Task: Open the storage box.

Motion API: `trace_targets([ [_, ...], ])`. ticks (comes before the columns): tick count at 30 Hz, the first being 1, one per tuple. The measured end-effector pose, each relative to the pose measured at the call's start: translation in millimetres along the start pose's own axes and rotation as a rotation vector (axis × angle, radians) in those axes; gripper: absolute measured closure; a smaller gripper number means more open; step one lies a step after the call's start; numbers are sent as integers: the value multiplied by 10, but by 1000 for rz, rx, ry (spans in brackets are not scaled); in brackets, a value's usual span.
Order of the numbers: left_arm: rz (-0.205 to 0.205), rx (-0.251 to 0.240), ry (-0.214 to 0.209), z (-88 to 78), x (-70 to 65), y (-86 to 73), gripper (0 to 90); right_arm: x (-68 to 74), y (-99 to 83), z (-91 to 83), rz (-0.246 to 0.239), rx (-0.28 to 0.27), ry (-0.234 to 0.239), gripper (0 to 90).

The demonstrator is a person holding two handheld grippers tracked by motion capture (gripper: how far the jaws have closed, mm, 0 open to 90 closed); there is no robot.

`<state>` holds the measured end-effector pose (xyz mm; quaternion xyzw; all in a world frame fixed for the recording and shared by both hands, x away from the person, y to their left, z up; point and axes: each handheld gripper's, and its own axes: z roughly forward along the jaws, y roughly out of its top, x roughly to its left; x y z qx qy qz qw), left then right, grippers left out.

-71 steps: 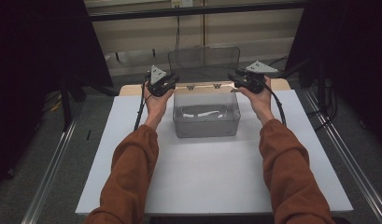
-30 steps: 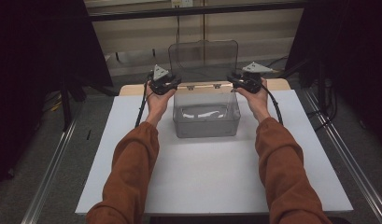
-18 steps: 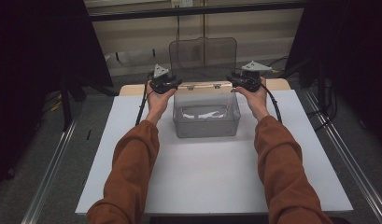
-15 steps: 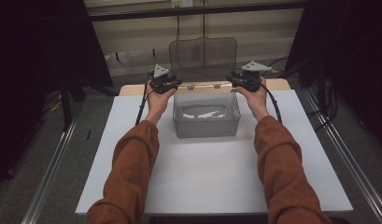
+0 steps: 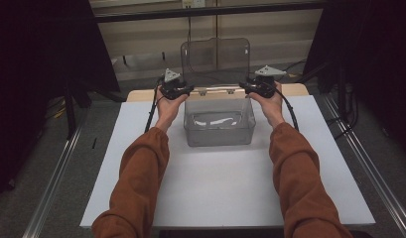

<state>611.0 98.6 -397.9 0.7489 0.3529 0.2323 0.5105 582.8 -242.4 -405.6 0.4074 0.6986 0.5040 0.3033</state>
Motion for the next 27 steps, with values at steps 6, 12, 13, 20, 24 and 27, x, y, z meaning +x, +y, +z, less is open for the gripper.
trace_targets([
  [6,-6,8,-4,17,10,13,587,-7,4,17,18,10,5,585],
  [12,-7,31,7,49,-6,29,539,-7,44,53,49,47,0,558],
  [13,-11,32,3,53,-4,28,533,-6,48,58,56,52,1,557],
  [20,-28,47,-3,65,5,38,521,3,55,84,64,66,1,514],
  [24,-34,60,0,74,5,50,513,23,70,104,42,77,-11,489],
  [27,-37,69,0,80,1,57,498,16,66,112,63,79,-5,486],
])
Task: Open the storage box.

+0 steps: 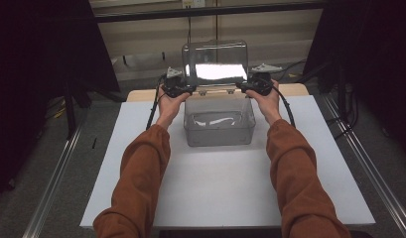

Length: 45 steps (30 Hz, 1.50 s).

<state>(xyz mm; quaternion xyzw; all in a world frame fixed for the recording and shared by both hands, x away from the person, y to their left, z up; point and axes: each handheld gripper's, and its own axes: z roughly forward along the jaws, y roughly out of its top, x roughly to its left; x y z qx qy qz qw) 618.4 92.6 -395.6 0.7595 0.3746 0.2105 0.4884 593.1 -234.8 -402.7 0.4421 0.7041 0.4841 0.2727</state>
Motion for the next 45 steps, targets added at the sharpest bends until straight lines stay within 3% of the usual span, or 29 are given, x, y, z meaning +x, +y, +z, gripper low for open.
trace_targets([
  [23,-63,38,0,32,38,-18,450,-37,-43,62,103,23,18,432],
  [41,-118,47,-16,42,66,-34,449,-28,-48,81,146,41,20,404],
  [45,-129,52,-16,41,63,-33,449,-13,-40,91,137,50,16,375],
])
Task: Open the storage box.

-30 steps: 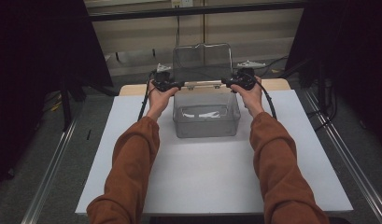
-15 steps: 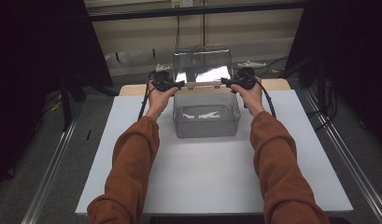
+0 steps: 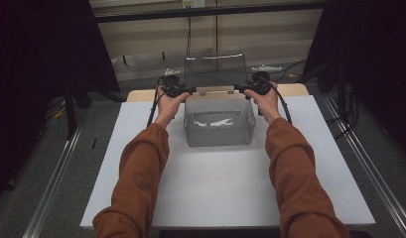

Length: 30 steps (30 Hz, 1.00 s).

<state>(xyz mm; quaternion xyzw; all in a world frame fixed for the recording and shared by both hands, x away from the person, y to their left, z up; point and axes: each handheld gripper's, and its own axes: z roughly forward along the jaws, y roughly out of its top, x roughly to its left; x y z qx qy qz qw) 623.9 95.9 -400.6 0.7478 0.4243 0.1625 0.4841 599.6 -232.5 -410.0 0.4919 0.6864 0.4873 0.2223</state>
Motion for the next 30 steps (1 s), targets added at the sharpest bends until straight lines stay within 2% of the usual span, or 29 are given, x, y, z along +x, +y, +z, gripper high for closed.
trace_targets([
  [4,-2,0,2,-3,-2,-3,448,14,28,6,-10,18,-6,363],
  [6,-7,1,0,-2,1,-2,449,13,28,9,-1,21,-5,362],
  [8,-16,2,2,0,1,-3,449,11,22,16,29,26,1,361],
  [19,-49,0,-7,9,13,-13,448,15,15,36,52,28,2,346],
  [23,-49,2,-4,9,16,-13,444,19,7,49,61,25,5,338],
  [25,-32,6,9,8,11,-10,431,18,7,48,65,27,6,337],
  [28,-25,10,18,7,7,-11,423,14,-2,54,84,30,-1,304],
  [30,-26,11,11,6,12,-15,427,-15,-17,65,144,31,25,304],
])
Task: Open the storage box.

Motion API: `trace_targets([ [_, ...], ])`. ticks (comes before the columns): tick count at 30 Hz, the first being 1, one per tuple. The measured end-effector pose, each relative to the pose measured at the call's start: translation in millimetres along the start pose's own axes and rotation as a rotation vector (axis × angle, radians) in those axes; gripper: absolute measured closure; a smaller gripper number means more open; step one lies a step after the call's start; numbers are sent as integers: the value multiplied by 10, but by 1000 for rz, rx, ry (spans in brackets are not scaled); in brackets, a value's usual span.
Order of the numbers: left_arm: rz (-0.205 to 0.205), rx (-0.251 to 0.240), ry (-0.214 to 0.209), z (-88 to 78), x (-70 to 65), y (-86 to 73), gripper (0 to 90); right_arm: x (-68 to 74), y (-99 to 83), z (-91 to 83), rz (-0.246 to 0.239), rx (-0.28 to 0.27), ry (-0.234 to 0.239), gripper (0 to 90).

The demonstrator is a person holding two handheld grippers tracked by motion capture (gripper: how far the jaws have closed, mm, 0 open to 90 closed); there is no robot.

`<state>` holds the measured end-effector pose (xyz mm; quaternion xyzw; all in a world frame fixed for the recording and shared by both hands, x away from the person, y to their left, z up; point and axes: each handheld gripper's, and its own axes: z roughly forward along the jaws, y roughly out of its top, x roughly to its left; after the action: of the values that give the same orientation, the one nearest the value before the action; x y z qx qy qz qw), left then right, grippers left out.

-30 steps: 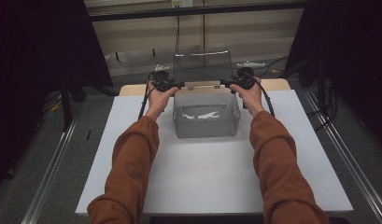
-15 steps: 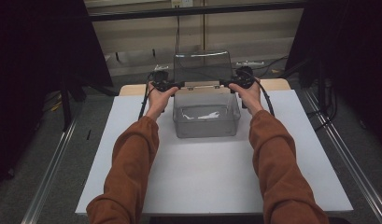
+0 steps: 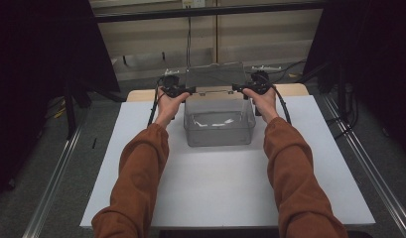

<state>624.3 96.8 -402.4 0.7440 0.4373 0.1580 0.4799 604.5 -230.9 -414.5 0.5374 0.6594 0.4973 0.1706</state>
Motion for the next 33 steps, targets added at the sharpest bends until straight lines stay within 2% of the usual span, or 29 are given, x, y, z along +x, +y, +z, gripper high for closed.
trace_targets([
  [1,0,-2,1,1,-1,-2,427,-15,-10,3,14,0,6,306],
  [10,-21,-10,-4,12,1,-11,425,-3,-12,29,34,3,-13,305],
  [22,-25,-7,-4,15,-2,-15,422,-4,-35,60,86,1,-12,289],
  [27,-26,-8,-4,15,-3,-17,422,4,-33,58,76,0,-29,254],
  [29,-18,-3,-6,18,-13,-16,419,13,-28,51,39,-8,-52,237],
  [30,-13,-6,-28,29,-25,-23,435,29,-23,51,25,-11,-65,229],
  [31,-7,-1,-30,39,-49,-30,446,35,-22,54,22,-13,-53,268],
  [32,-2,-12,-24,52,-64,-37,456,42,-26,59,28,-3,-12,284],
  [33,-2,-15,-24,62,-75,-42,448,52,-27,60,13,-9,-23,260],
])
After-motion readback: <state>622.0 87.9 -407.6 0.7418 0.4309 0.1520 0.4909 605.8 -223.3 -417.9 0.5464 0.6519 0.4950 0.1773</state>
